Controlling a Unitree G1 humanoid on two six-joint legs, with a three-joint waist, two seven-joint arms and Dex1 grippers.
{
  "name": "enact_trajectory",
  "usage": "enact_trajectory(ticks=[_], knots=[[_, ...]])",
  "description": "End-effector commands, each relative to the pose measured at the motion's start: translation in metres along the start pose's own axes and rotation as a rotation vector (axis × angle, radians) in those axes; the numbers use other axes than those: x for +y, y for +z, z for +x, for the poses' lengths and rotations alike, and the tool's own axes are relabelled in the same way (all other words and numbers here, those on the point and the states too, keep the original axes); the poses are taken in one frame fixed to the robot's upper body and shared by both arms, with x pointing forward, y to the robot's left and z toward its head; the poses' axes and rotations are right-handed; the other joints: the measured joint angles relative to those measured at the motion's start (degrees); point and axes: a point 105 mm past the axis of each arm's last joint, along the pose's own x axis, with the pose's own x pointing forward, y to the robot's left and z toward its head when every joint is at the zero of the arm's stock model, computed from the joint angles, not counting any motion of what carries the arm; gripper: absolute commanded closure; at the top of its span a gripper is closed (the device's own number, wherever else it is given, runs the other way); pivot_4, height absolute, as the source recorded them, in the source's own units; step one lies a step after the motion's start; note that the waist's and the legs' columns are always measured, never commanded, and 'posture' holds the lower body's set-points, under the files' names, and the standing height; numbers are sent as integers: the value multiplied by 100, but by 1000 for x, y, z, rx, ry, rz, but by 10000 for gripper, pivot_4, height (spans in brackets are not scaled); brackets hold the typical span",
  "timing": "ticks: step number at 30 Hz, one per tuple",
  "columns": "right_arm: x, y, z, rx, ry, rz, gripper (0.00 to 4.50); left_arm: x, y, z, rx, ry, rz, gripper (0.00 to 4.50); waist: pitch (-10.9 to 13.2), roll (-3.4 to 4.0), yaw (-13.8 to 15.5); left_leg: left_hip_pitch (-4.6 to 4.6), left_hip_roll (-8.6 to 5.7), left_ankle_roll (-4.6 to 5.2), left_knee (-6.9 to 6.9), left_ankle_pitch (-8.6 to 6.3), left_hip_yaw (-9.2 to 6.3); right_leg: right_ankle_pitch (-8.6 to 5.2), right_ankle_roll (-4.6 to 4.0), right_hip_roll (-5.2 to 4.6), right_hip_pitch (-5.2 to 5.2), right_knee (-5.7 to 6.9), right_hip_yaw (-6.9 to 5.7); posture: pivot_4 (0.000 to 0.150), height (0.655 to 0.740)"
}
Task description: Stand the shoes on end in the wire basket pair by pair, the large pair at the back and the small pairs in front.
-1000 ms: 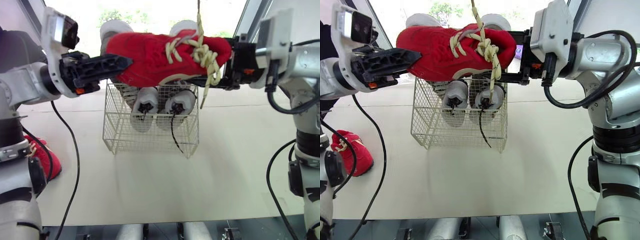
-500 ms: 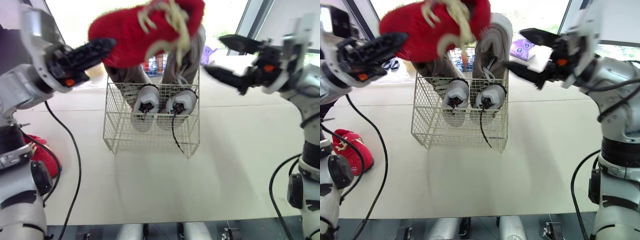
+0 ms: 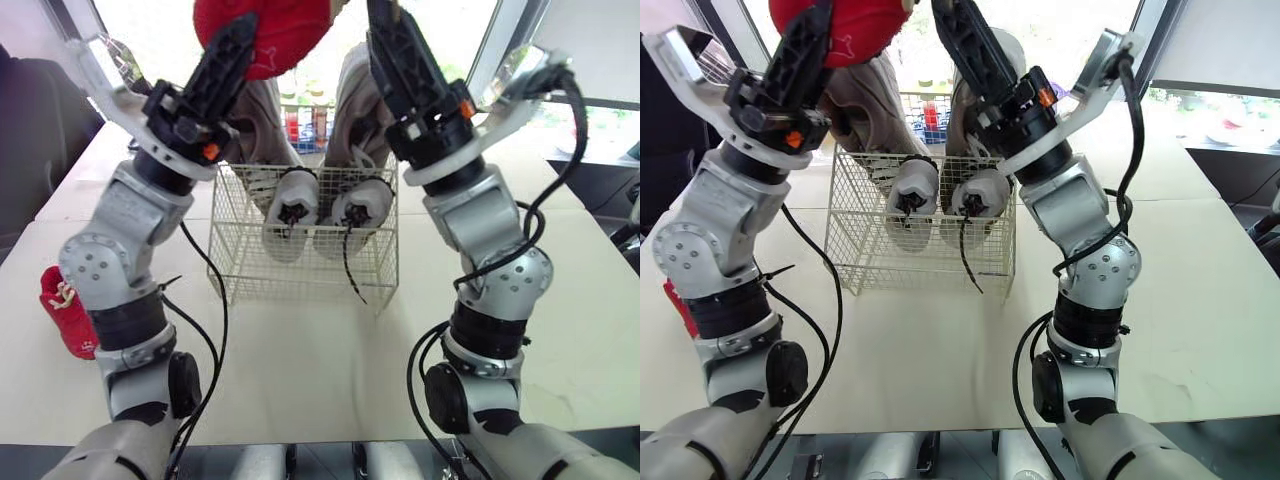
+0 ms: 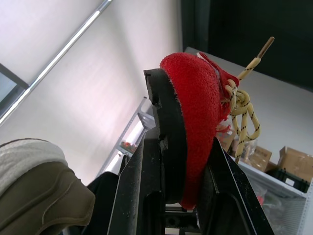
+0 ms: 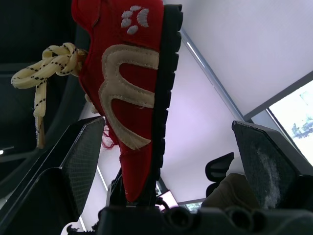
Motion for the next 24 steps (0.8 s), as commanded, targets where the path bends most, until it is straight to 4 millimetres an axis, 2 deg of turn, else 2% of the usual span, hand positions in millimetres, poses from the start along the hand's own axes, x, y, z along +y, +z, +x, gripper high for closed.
enact_trajectory(ticks=[1,9,11,12,14,15,17,18,19,21,24], knots=[[17,4,8,-15,77,-43,314,-8,-10,1,20,-29,2,42995,0,0,-16,0,0,0,0,0,0,0,0,1,0,1,0,1500,7400],[27,14,19,-52,131,-79,314,3,-25,-9,71,21,-20,42995,0,1,-33,2,5,0,-1,0,-2,-1,0,10,-3,9,0,1500,7400],[28,14,19,-52,137,-81,5328,5,-24,-11,69,27,-23,42995,0,1,-33,2,5,0,-1,0,-1,-1,0,10,-2,8,0,1500,7400],[29,14,19,-52,140,-82,9478,5,-23,-12,71,27,-23,42995,0,1,-31,3,5,0,0,0,-1,-1,0,10,-2,8,0,1500,7400],[30,14,19,-48,143,-86,18214,5,-24,-14,77,29,-24,32621,0,1,-23,2,5,0,0,1,-1,-1,0,9,-2,8,0,1500,7400],[30,14,20,-47,145,-87,22260,5,-25,-14,83,28,-25,29286,0,1,-22,2,5,0,0,0,-1,-1,0,9,-2,8,0,1500,7400],[30,14,20,-45,146,-90,31702,5,-27,-15,90,27,-26,19340,0,1,-23,3,5,0,0,0,-1,-1,0,9,-1,8,0,1500,7400],[30,14,20,-44,147,-91,37194,5,-27,-16,91,32,-23,12527,0,1,-25,3,5,0,0,0,-1,-1,0,9,-1,8,0,1500,7400],[30,15,21,-44,148,-92,39587,7,-27,-16,94,45,-13,8065,0,1,-27,3,5,0,0,0,-2,-1,0,10,-1,8,0,1500,7400],[30,15,22,-39,149,-105,40048,11,-28,-19,119,78,17,238,0,1,-30,3,5,1,0,0,-2,-1,0,10,-2,8,-1,1500,7400],[27,24,21,-1,158,-189,40048,13,-35,-31,250,133,113,238,0,1,-41,3,5,1,-1,0,-2,-1,0,11,-1,8,-1,1500,7400]])
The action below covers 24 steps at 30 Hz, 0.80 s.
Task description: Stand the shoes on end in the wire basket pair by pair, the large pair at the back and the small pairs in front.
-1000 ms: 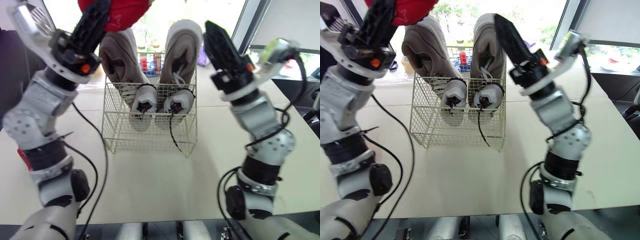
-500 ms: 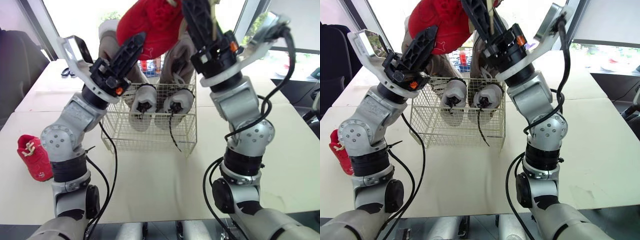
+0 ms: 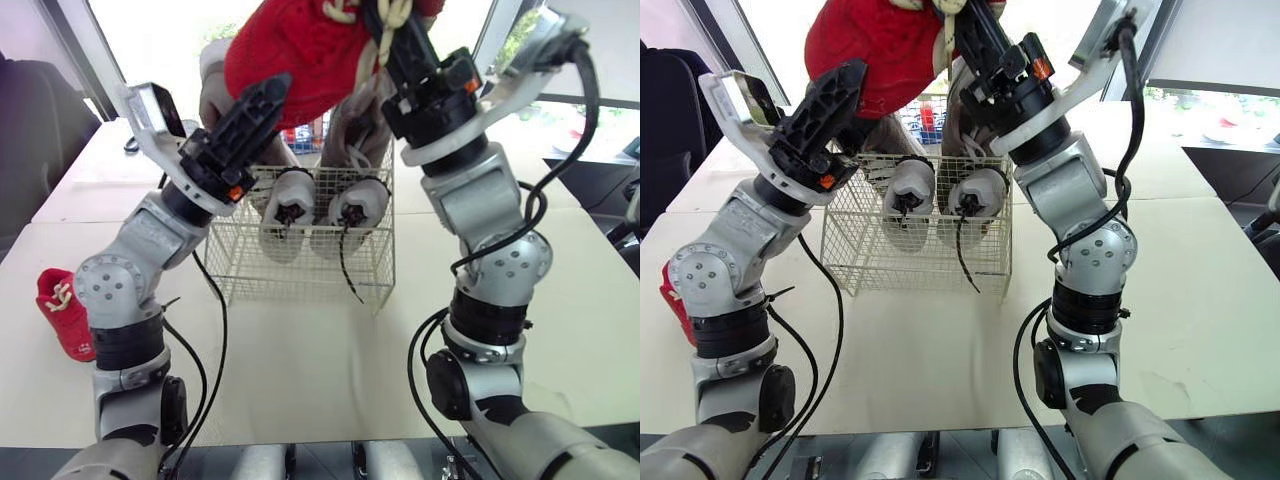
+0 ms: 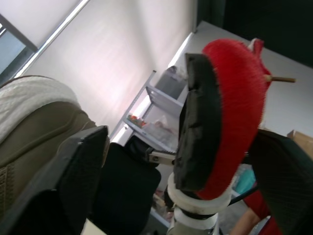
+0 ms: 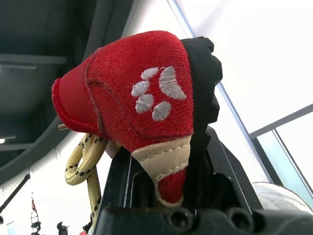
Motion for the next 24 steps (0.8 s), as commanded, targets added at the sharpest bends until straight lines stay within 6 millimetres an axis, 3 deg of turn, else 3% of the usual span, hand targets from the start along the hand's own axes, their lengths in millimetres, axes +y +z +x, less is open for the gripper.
enact_trajectory(ticks=[1,4,10,14,18,24], knots=[[8,22,2,31,77,-133,40048,-2,-12,-16,198,65,166,238,0,0,-18,0,0,0,0,0,0,0,0,1,-1,-1,0,1500,7400],[6,32,-11,177,122,-258,40048,-4,-28,-41,451,112,285,238,2,3,-6,0,1,2,-8,-1,3,-2,-1,4,-1,-7,1,1500,7400],[-1,29,-44,517,217,-348,40048,-24,-20,-68,689,137,388,238,4,1,-5,1,8,15,-8,-9,5,-4,-1,6,16,-33,-2,1500,7400],[-1,10,-64,685,275,-360,40048,-27,-19,-82,771,166,368,238,4,1,-18,6,11,22,-9,-13,11,-4,-1,3,21,-38,-1,1500,7400],[6,-9,-67,715,341,-334,40048,-19,-19,-95,794,214,345,238,5,2,-14,7,12,22,-9,-13,13,-4,-1,0,20,-38,0,1500,7400],[-3,-35,-78,749,367,-338,40048,-14,-16,-112,867,262,349,238,4,0,22,3,8,21,-7,-13,13,-3,0,-6,19,-39,-1,1500,7400]])
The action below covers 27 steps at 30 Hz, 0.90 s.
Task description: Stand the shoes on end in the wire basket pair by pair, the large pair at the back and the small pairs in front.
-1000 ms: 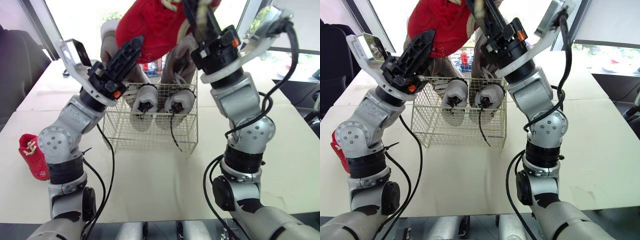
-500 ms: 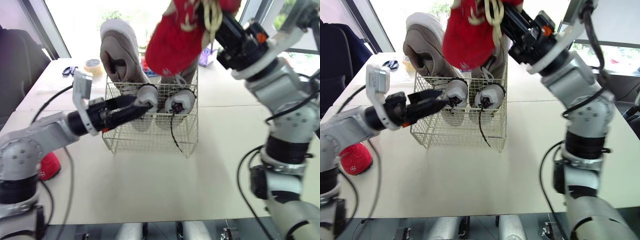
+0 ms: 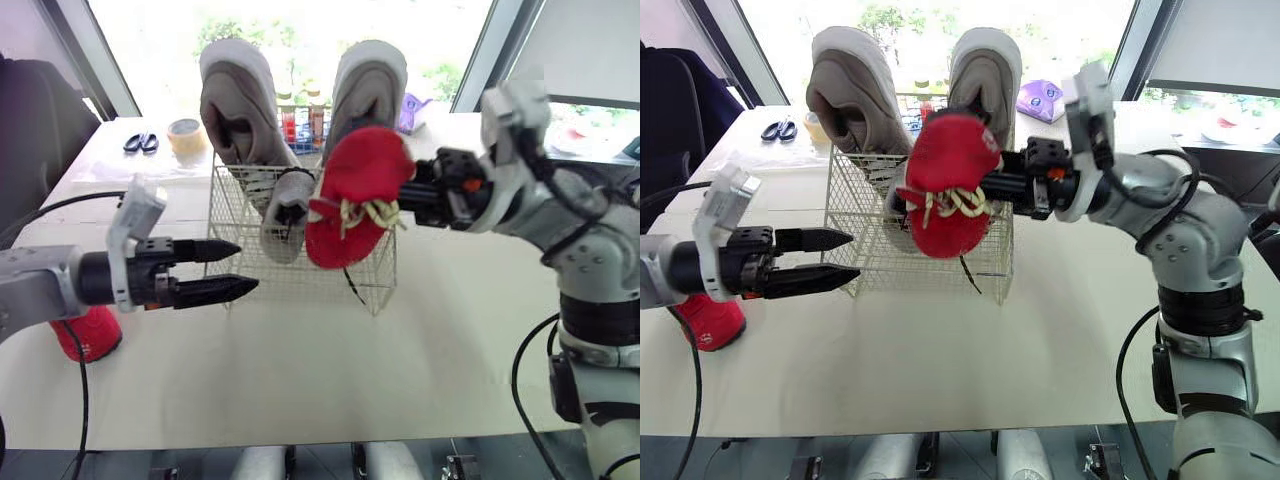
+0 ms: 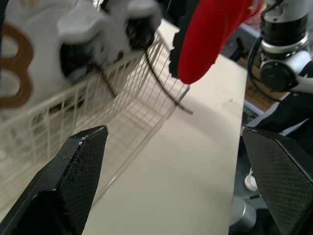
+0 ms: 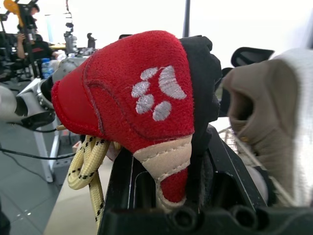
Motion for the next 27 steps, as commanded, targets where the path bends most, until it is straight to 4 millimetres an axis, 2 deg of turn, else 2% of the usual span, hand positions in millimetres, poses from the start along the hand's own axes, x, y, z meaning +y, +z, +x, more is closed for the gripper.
enact_trajectory(ticks=[1,6,11,15,21,27], knots=[[3,-4,6,10,27,-97,40048,0,12,-9,-17,16,58,238,0,0,16,0,-1,0,0,0,0,0,0,-1,0,-1,0,1500,7400],[-10,-30,7,107,6,-202,40048,-1,12,-7,-20,12,66,238,0,0,7,1,-1,0,1,0,-1,0,0,-3,1,-2,-1,1500,7400],[-10,-43,-2,179,34,-223,40048,1,12,-9,-21,27,66,238,0,0,8,0,-1,-1,1,0,-1,1,1,-3,-1,-2,-1,1500,7400],[-7,-50,-10,213,51,-183,40048,2,12,-6,-27,28,64,238,0,0,6,1,-1,-1,1,0,-3,1,0,-8,0,-1,-1,1500,7400],[-14,-72,-22,233,6,-104,40048,6,10,-3,-37,29,57,238,0,0,10,1,-1,-1,1,0,-3,1,0,-10,0,-1,-1,1500,7400],[-20,-77,-22,217,-29,-78,40048,8,11,-1,-42,32,54,238,0,0,7,1,-1,-2,1,0,-4,1,0,-10,0,0,0,1500,7400]])
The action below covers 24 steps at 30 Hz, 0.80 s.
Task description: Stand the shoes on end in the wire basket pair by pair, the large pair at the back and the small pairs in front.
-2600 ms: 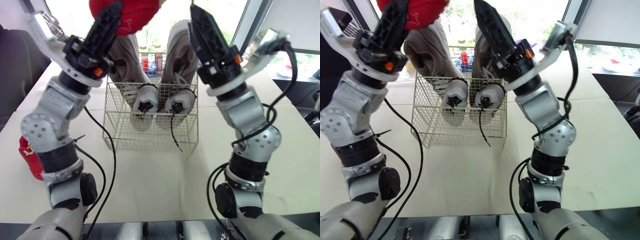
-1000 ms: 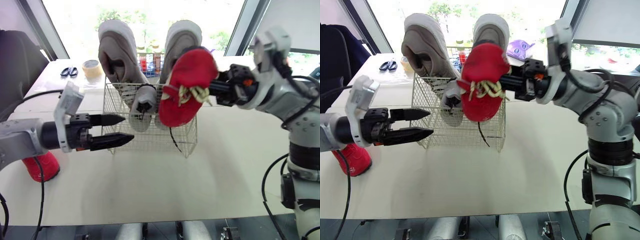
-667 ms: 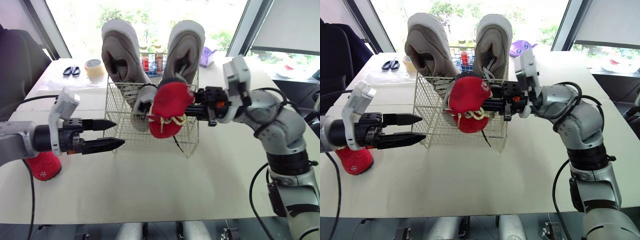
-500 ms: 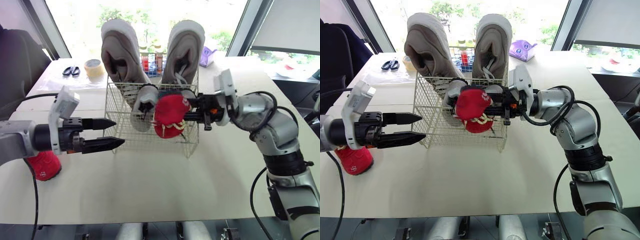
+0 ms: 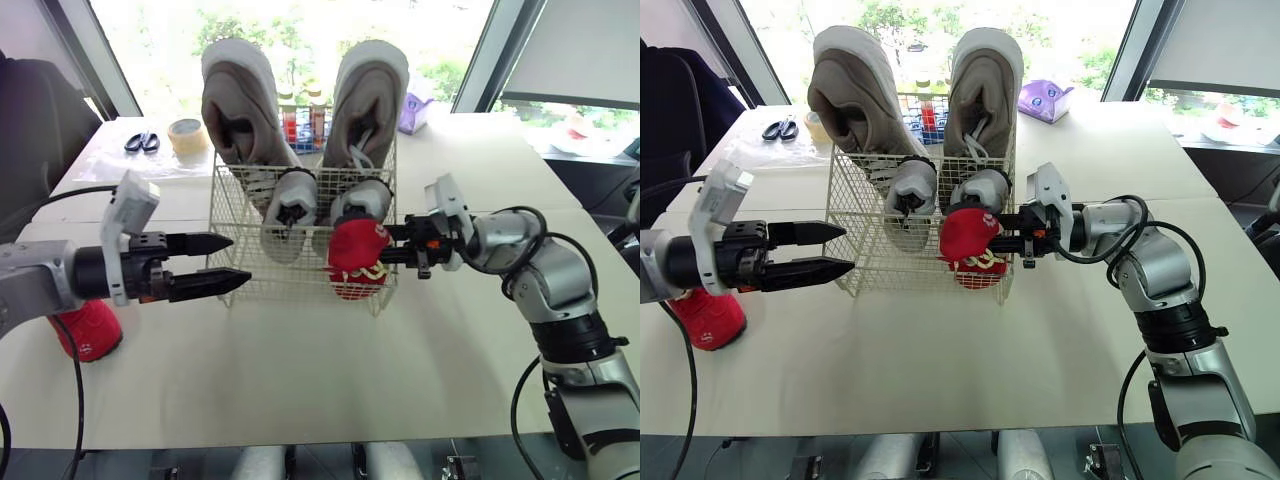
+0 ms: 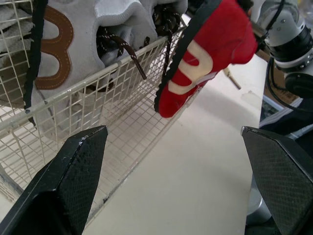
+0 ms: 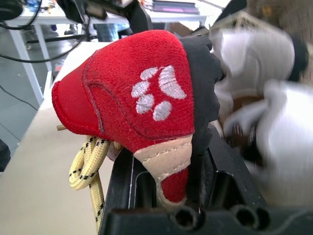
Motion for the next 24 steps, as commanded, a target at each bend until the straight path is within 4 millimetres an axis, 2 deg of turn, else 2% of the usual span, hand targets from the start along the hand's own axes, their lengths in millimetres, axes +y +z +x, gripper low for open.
enact_trajectory(ticks=[1,4,8,20,24], knots=[[-5,15,-2,-52,-24,-49,35056,0,7,1,-18,-2,23,20,0,0,-2,0,0,0,0,0,-1,0,0,0,0,0,0,1500,7400],[-5,17,-5,-48,-29,-49,20915,1,7,0,-18,-2,20,0,0,0,0,0,0,-1,0,0,-1,0,0,0,-1,1,0,1500,7400],[4,19,-8,-9,-1,-49,2333,3,7,-1,-17,4,16,0,0,0,0,1,0,-1,1,0,-1,1,0,0,1,2,0,1500,7400],[7,23,-24,62,-59,-71,2333,9,5,2,-15,5,13,0,0,0,5,1,-1,-1,3,1,-1,1,-1,0,2,2,0,1500,7400],[9,30,-27,37,-83,-45,2333,7,0,3,1,-5,11,0,0,0,5,1,0,-1,3,0,-1,1,-1,0,1,2,0,1500,7400]])
